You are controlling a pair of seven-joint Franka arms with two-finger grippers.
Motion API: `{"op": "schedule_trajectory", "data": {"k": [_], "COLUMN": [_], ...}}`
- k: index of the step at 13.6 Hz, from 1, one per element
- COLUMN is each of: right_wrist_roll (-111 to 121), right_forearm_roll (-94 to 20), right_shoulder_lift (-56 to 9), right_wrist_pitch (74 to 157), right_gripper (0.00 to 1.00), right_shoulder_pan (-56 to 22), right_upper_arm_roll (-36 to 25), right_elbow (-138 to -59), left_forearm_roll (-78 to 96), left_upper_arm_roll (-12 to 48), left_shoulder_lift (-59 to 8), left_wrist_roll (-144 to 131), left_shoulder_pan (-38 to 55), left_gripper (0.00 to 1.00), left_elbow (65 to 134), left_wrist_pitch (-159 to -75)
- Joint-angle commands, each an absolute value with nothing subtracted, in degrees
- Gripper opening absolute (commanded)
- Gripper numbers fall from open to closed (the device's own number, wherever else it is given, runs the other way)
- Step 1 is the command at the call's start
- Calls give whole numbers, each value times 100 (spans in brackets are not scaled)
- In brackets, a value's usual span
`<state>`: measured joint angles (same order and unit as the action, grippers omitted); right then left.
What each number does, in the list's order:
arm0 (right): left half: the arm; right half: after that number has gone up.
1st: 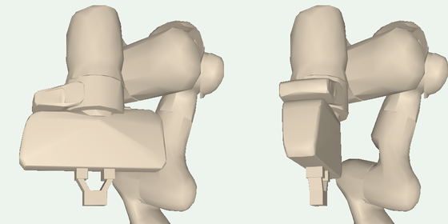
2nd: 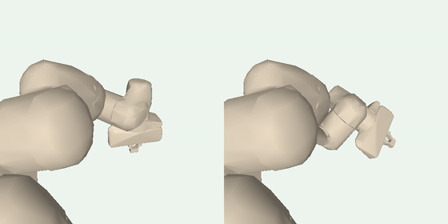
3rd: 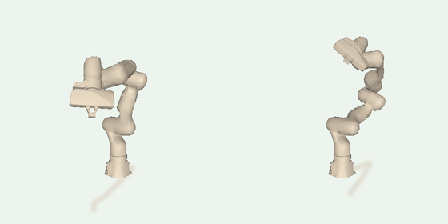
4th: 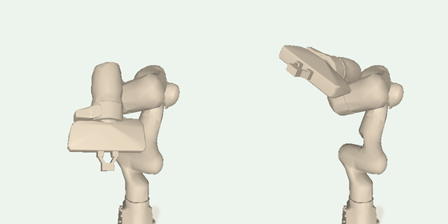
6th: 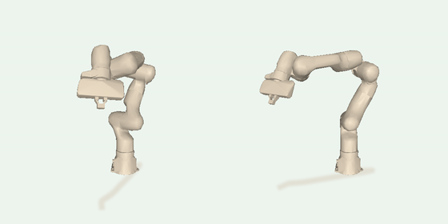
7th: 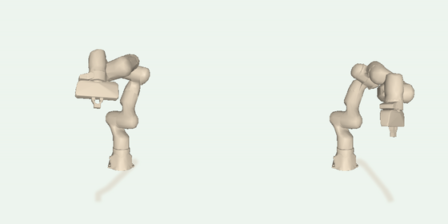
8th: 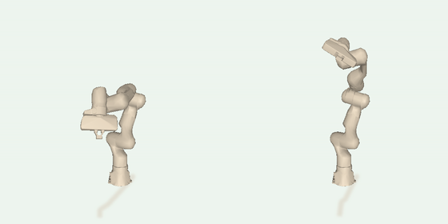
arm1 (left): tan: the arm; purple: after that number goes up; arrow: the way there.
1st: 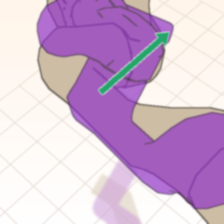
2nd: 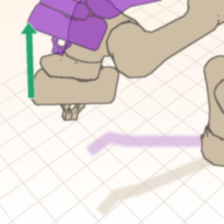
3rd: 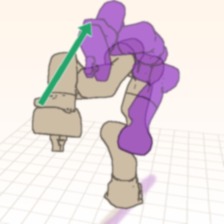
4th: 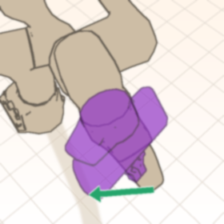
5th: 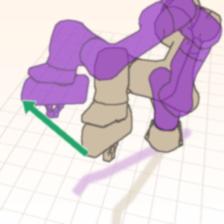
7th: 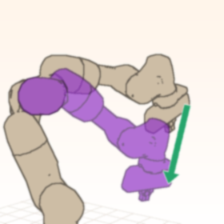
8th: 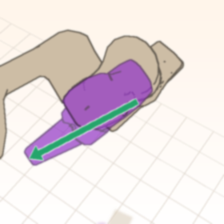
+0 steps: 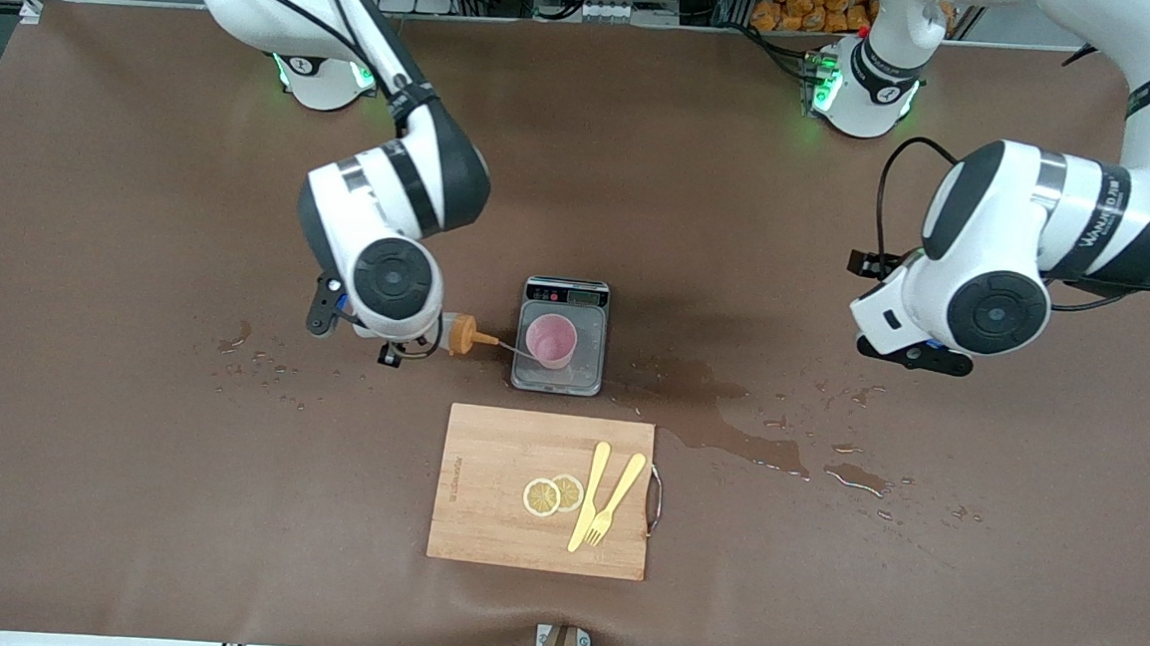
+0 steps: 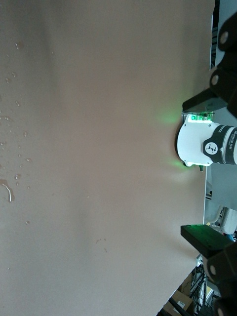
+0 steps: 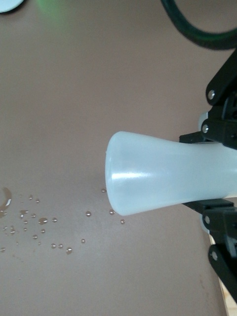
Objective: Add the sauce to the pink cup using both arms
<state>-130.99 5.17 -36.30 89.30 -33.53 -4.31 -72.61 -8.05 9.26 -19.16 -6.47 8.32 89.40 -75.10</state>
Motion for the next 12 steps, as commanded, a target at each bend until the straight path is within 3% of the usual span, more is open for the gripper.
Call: {"op": "schedule_trajectory", "data": {"k": [1, 6, 9, 12], "right_wrist_roll": [-13236, -13236, -13236, -13228], "right_forearm_roll": [1131, 1406, 1774, 1811], "right_shoulder_lift": [-3929, -4060, -4244, -4298], "right_wrist_pitch": [8439, 8218, 8096, 8042], "right_gripper": [41, 41, 39, 29], "right_shoulder_pan": [-3673, -3823, -4051, -4052], "right_upper_arm_roll": [-501, -492, -492, -483], "right_elbow": [-6715, -6609, -6653, -6583], "left_forearm_roll": [-949, -809, -301, -158], "left_upper_arm_roll": [993, 870, 459, 273], "left_shoulder_lift": [-1495, -678, -239, 43], "left_wrist_roll": [-580, -571, -571, -571], "left_shoulder_pan": [835, 888, 923, 967], "left_gripper": [100, 100, 100, 100], "left_elbow": [9237, 9369, 9378, 9334], "left_wrist_pitch": [-7497, -7821, -8234, -8805]}}
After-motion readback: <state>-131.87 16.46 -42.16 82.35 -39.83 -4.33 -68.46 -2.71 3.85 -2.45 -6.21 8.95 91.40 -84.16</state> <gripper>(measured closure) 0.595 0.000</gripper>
